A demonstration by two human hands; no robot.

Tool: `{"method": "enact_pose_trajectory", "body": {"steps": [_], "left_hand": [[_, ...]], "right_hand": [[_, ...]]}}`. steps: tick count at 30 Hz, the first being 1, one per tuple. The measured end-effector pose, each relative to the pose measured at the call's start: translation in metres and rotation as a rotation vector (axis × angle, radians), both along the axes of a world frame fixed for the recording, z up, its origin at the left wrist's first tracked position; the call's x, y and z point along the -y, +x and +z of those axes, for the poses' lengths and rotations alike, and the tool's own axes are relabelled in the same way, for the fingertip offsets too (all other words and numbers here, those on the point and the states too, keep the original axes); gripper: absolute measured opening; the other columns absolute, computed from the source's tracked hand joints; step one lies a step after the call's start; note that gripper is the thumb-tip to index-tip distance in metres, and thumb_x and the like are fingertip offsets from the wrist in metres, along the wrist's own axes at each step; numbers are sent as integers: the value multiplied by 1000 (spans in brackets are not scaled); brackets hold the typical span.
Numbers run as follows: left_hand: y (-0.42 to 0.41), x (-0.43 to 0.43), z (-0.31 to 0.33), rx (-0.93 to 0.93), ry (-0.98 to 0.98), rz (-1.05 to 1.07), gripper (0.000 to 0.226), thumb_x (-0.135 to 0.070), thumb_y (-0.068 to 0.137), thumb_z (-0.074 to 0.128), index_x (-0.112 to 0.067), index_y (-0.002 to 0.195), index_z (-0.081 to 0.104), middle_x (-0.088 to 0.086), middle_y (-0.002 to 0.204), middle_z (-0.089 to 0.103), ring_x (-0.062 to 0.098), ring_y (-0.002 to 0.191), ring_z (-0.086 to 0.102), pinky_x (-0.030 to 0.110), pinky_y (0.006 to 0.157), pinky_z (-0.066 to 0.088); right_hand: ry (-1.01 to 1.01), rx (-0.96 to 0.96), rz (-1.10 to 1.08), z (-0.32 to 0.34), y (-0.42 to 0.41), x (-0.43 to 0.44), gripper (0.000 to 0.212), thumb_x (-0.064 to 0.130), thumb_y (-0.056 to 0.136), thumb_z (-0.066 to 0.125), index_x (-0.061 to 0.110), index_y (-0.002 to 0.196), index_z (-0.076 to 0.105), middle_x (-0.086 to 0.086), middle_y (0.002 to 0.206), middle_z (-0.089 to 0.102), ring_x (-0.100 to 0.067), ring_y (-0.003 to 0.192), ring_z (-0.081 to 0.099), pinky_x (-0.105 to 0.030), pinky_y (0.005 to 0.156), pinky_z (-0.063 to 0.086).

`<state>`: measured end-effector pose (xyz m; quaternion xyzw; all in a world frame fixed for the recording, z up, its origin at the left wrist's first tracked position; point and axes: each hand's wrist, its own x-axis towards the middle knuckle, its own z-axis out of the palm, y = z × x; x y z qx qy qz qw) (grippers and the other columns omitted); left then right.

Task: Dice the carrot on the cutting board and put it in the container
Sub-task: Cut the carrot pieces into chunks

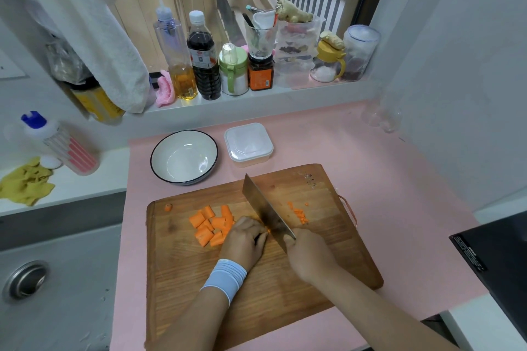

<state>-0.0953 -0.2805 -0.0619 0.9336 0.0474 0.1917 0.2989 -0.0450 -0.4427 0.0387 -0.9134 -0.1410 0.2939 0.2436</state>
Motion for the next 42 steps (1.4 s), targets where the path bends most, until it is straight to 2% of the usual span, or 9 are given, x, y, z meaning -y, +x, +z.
{"method": "enact_pose_trajectory", "body": {"steps": [5,11,17,21,26,31,34,39,42], "left_hand": [[2,1,-1,-10,63,7,9,-9,78,77,-16,78,72,-5,80,65,12,83,55,16,81,41],[33,23,9,-176,63,18,5,-13,83,70,-16,80,72,-1,82,66,19,87,56,32,78,51],[62,31,27,-374,-198,129,13,-27,89,60,-27,90,73,-9,93,70,12,89,61,24,82,47],[50,7,44,-191,-426,471,20,-17,90,56,-28,72,57,-7,70,60,20,71,56,29,68,43],[38,-17,70,126,-597,631,19,-15,72,38,-23,69,55,-6,76,59,17,79,53,23,69,39],[53,-2,86,-306,-459,223,32,-11,70,42,-33,58,61,-18,70,64,14,82,60,22,78,45],[63,24,86,-570,-372,63,40,1,79,43,-29,71,68,-20,89,64,8,92,59,21,90,43],[75,39,88,-649,-311,35,46,7,81,38,-23,95,70,-10,102,62,9,99,56,14,90,37],[75,33,82,-664,-342,97,43,2,86,44,-26,103,72,-12,110,64,10,107,58,16,93,39]], "right_hand": [[31,-22,-2,2,11,10,32,38,106,39,26,87,62,5,84,65,-14,78,62,-33,71,52],[18,60,1,9,31,31,34,41,106,39,26,86,62,6,79,65,-12,73,63,-30,65,50],[41,117,-3,11,51,51,32,38,106,41,27,85,63,7,78,64,-8,73,63,-28,69,53],[-27,228,84,8,56,57,27,39,104,43,28,100,67,11,75,60,-12,74,59,-30,65,49],[-68,456,318,11,58,64,26,31,99,49,38,118,65,7,90,69,-15,78,60,-28,61,43],[-99,499,463,14,63,64,25,7,88,48,27,92,62,5,81,64,-14,74,55,-31,56,38],[-46,600,524,7,66,66,19,10,83,57,29,84,61,8,72,60,-14,64,53,-31,49,33],[-59,664,603,4,68,67,34,9,56,80,31,63,54,11,52,50,-10,41,42,-23,40,16],[-83,639,614,6,68,69,19,10,74,70,28,75,62,8,65,60,-15,56,56,-27,45,31]]}}
